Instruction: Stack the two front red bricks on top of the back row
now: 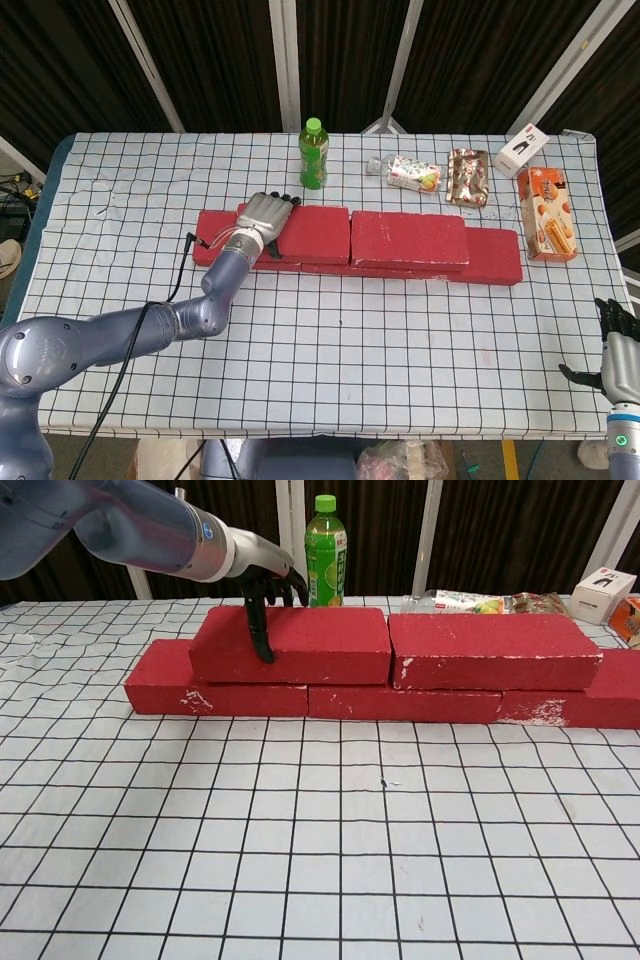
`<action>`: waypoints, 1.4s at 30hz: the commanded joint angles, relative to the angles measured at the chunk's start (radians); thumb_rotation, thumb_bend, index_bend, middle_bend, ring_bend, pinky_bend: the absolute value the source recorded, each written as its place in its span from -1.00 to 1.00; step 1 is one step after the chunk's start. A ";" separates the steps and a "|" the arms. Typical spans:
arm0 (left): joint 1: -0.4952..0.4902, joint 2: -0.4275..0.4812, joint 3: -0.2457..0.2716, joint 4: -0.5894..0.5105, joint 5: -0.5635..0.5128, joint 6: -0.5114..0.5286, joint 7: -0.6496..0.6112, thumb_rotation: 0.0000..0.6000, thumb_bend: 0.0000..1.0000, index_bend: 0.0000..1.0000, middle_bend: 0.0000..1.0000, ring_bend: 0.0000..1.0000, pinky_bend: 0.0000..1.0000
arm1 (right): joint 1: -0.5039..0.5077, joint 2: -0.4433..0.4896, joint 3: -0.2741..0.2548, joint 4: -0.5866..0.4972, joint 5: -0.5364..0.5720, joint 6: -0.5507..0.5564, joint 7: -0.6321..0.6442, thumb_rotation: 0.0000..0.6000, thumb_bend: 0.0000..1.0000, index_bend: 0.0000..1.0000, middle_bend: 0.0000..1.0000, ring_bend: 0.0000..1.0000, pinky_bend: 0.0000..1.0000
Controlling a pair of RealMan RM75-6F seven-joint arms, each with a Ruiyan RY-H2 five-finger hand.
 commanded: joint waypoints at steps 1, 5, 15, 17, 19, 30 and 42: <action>-0.003 0.001 0.001 -0.002 -0.006 0.003 0.003 1.00 -0.93 -0.74 -0.76 -0.76 -0.51 | 0.000 0.000 0.000 0.000 0.000 0.000 0.000 1.00 -0.69 -1.00 -1.00 -1.00 -1.00; -0.005 0.001 0.002 -0.003 -0.014 0.005 0.007 1.00 -0.94 -0.74 -0.76 -0.77 -0.52 | 0.000 0.001 0.000 0.000 0.003 -0.002 0.001 1.00 -0.69 -1.00 -1.00 -1.00 -1.00; -0.008 -0.008 0.000 0.007 -0.013 0.002 0.011 1.00 -1.00 -0.78 -0.78 -0.82 -0.56 | 0.000 0.002 0.001 -0.002 0.008 -0.001 -0.001 1.00 -0.69 -1.00 -1.00 -1.00 -1.00; -0.007 -0.007 -0.002 0.006 -0.008 0.000 0.008 1.00 -1.00 -0.78 -0.78 -0.82 -0.56 | 0.001 0.002 0.001 -0.003 0.009 -0.002 -0.002 1.00 -0.69 -1.00 -1.00 -1.00 -1.00; -0.007 -0.007 -0.003 0.005 -0.004 -0.001 0.007 1.00 -1.00 -0.78 -0.78 -0.82 -0.56 | 0.001 0.002 0.002 -0.003 0.011 -0.002 -0.003 1.00 -0.69 -1.00 -1.00 -1.00 -1.00; -0.008 -0.010 0.006 0.010 -0.016 -0.004 0.013 1.00 -1.00 -0.82 -0.84 -0.87 -0.60 | 0.002 0.000 0.002 -0.004 0.013 -0.002 -0.004 1.00 -0.69 -1.00 -1.00 -1.00 -1.00; -0.010 -0.010 0.001 0.008 -0.019 0.004 0.012 1.00 -1.00 -0.83 -0.85 -0.87 -0.61 | 0.003 -0.002 0.001 -0.006 0.016 -0.003 -0.009 1.00 -0.69 -1.00 -1.00 -1.00 -1.00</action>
